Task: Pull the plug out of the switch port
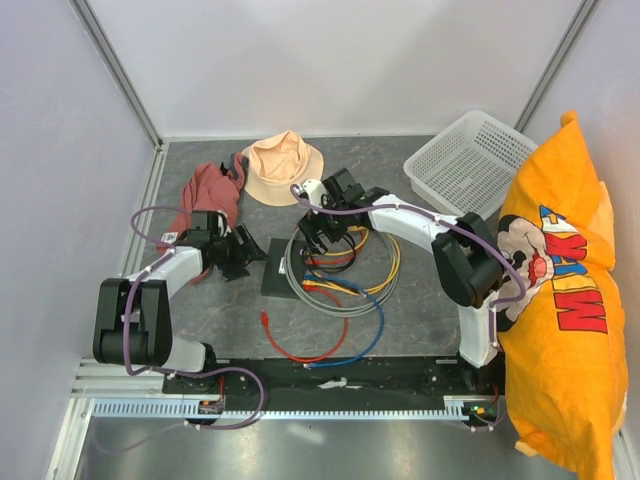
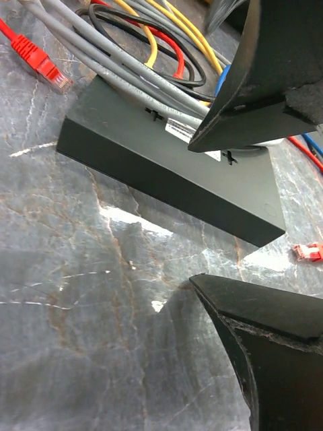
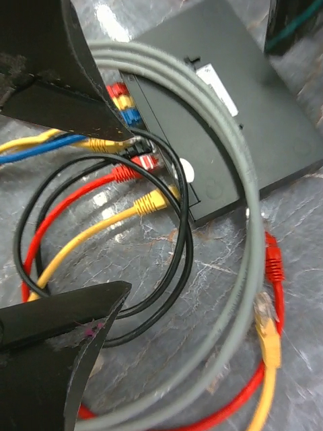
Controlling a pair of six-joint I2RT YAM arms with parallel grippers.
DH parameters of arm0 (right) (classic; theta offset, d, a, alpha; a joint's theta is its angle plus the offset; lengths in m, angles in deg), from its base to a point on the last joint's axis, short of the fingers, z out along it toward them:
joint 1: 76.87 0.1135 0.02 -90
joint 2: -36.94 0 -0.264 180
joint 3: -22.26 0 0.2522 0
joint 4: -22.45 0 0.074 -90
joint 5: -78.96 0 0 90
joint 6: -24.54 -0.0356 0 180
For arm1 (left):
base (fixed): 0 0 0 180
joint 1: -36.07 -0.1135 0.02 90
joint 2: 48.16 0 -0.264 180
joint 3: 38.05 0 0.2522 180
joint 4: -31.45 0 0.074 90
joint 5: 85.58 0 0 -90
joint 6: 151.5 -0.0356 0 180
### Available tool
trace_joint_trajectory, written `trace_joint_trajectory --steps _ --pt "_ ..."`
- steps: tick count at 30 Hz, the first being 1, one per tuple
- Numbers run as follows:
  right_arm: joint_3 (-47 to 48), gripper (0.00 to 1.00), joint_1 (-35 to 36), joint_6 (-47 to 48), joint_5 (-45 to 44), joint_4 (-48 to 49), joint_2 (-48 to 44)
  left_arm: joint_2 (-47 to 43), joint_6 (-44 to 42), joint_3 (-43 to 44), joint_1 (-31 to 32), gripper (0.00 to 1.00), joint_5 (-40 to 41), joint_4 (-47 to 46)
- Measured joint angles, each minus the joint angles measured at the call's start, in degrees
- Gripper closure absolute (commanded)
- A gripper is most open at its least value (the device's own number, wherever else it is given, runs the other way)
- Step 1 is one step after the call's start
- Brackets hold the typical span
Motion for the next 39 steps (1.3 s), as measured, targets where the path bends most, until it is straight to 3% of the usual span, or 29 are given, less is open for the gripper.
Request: trace_joint_trajectory --steps 10,20,26,32,39 --pt "-1.4 0.09 0.2 0.3 -2.6 0.5 0.3 -2.1 0.9 0.0 0.0 0.19 -1.6 2.7" --pt "-10.4 0.11 -9.7 6.9 0.1 -4.9 -21.6 -5.9 1.4 0.0 0.0 0.17 -1.5 2.7" --pt "-15.7 0.13 -3.7 11.1 1.3 -4.2 -28.6 -6.4 2.0 -1.4 0.0 0.17 -1.7 2.7" --pt "-18.1 0.16 1.5 14.4 2.0 -3.4 -22.2 -10.0 3.5 -6.6 0.1 0.17 -1.4 3.4" --pt "-19.3 0.16 14.7 17.0 -2.6 2.1 -16.2 -14.5 3.9 -9.2 0.1 0.16 -0.5 3.4"
